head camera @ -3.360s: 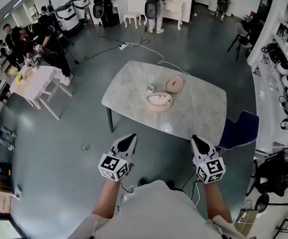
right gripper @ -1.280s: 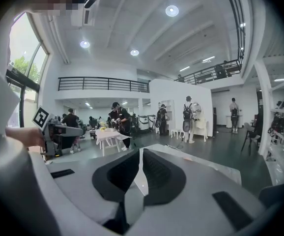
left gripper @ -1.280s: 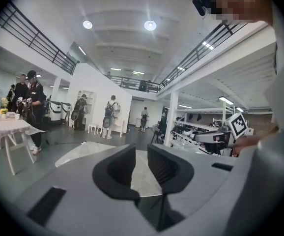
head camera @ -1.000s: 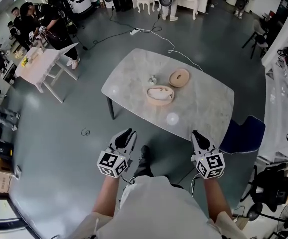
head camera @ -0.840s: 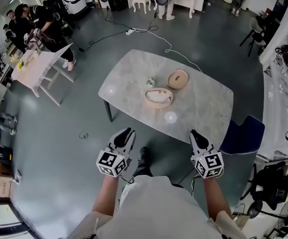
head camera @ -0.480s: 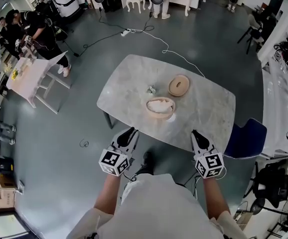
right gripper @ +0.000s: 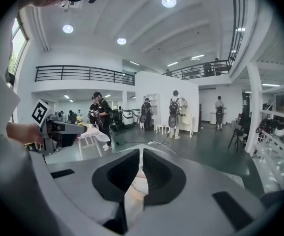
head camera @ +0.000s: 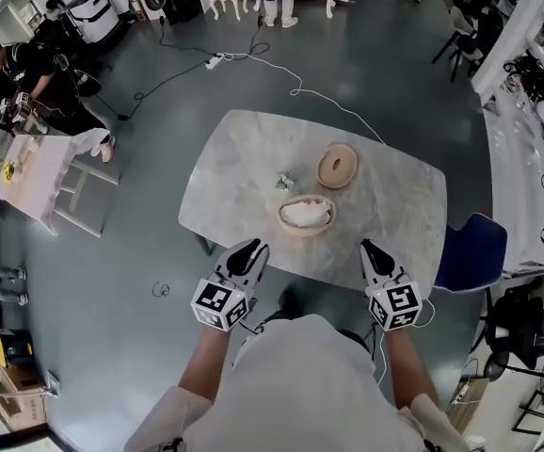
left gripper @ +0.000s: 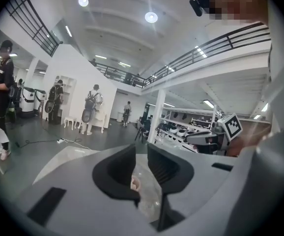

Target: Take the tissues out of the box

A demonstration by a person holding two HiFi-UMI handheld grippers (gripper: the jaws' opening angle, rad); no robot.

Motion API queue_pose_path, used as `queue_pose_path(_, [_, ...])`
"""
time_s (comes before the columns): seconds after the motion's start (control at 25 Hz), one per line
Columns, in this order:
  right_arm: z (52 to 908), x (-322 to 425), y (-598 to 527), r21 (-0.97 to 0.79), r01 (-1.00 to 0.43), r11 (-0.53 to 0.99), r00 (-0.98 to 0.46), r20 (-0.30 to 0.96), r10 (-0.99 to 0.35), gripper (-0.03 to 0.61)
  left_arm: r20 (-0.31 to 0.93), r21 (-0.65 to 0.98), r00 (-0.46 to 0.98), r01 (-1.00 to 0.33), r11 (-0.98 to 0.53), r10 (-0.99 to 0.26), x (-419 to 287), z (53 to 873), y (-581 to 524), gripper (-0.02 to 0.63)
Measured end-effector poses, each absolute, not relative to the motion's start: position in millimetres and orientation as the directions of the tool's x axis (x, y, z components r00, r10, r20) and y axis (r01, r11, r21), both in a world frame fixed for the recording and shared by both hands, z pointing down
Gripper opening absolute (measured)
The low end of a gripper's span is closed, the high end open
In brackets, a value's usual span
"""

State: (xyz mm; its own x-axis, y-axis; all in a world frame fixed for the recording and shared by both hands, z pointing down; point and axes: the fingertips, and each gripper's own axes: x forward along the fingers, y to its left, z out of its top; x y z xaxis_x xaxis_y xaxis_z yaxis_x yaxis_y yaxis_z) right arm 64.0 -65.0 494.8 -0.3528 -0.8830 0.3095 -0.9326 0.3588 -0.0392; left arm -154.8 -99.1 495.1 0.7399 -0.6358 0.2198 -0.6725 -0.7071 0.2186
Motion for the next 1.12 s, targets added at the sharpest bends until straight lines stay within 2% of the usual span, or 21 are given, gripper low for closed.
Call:
queue_pose_path(0.48, [511.9,48.3,-107.4,-0.045,-0.935,0.352,-0.342,0.372,-0.863,0.044,0.256,0.252,0.767,-0.640,-0.726,-0.588,-153.0,516.2,-145.8,0.083])
queue_pose_path(1.12, [565.2,72.8,-167.9,-0.112,-0.886,0.451,-0.448,0.460,-0.767,0.044,0.391,0.216,0.720,-0.678,-0.703,-0.574,-98.3,582.1,-193.2,0.083])
